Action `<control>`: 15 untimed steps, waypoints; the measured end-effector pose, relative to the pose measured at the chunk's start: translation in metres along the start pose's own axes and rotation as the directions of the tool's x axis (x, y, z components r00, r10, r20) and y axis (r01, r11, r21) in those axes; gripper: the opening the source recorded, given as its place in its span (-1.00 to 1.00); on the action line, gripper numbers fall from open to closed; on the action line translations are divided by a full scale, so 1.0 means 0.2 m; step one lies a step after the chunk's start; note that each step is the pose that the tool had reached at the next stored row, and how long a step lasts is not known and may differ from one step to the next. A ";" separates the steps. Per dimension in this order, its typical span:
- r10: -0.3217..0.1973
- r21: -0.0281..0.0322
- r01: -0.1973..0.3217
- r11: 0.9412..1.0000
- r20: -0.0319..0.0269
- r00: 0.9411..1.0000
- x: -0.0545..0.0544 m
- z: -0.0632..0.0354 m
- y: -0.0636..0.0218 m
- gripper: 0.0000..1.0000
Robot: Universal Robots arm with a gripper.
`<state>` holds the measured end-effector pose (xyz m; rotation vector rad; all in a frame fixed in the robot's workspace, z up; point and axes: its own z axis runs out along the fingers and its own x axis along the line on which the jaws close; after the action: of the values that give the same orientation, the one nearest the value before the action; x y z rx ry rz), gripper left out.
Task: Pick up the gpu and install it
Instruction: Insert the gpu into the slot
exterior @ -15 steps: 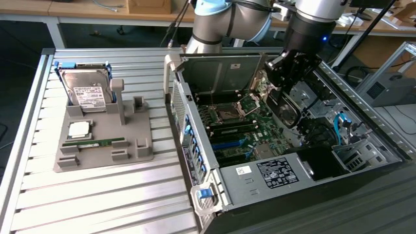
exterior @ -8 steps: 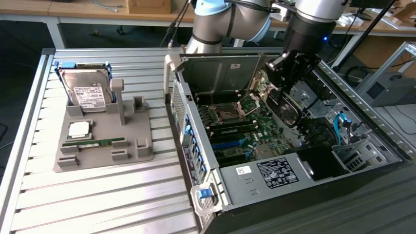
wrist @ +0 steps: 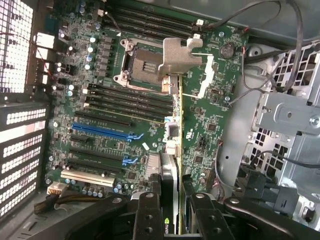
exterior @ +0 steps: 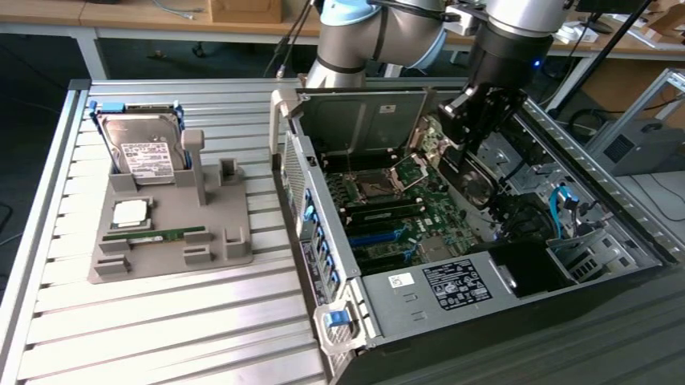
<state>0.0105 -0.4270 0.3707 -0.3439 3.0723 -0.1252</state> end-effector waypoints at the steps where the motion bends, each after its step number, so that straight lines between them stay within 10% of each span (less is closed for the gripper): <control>1: -0.007 0.000 0.007 1.000 0.001 1.000 0.00 0.000 0.000 -0.46; 15: -0.090 -0.003 0.090 0.996 0.008 0.996 0.00 0.002 0.000 -0.46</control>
<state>0.0105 -0.4270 0.3703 -0.4824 3.0501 -0.1216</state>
